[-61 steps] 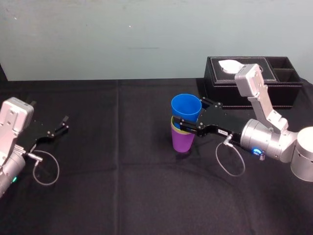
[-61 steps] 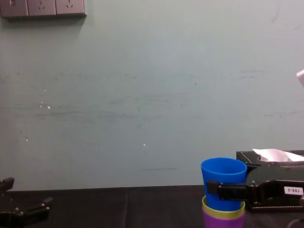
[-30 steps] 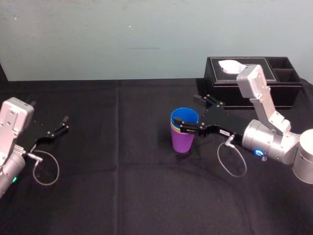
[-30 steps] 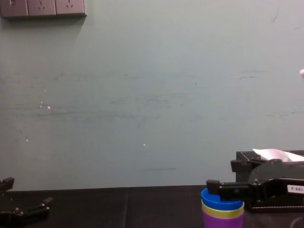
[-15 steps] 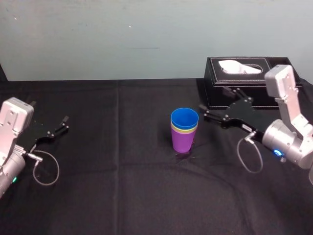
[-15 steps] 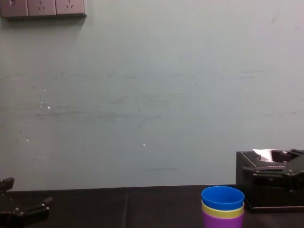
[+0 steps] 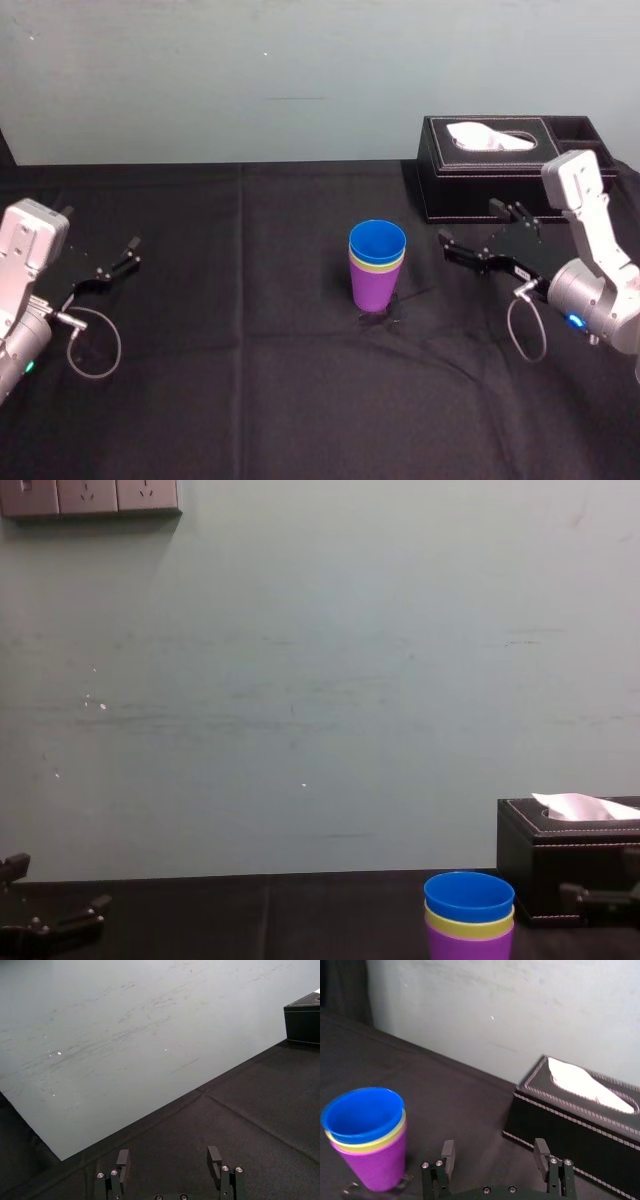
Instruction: Stack the three plastic cups sequentially using one hand.
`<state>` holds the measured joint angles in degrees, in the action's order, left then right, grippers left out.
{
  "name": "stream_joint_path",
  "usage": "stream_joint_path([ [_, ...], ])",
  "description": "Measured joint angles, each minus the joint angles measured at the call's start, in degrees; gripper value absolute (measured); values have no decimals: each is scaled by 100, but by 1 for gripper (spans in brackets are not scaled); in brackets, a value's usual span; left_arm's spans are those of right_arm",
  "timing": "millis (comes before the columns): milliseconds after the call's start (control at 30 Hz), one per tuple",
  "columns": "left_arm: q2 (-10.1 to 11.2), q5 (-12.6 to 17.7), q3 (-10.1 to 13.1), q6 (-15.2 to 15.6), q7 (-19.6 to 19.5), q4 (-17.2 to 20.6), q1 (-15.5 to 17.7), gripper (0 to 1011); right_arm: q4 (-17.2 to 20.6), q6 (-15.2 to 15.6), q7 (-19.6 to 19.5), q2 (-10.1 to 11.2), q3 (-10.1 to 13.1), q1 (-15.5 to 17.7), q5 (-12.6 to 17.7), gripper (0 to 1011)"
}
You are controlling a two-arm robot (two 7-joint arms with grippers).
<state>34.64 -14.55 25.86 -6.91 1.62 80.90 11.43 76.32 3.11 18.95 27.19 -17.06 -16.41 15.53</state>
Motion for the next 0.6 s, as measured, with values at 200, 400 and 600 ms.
stream_joint_path([
  [200, 0, 0, 0, 0, 0, 0, 0, 1010, -191, 190, -72, -77, 8, -75, -103, 1003],
  [400, 0, 0, 0, 0, 0, 0, 0, 1010, -157, 161, -70, -65, 8, -63, -97, 1003],
  [600, 0, 0, 0, 0, 0, 0, 0, 1010, -138, 143, -66, -57, 7, -54, -85, 1003],
])
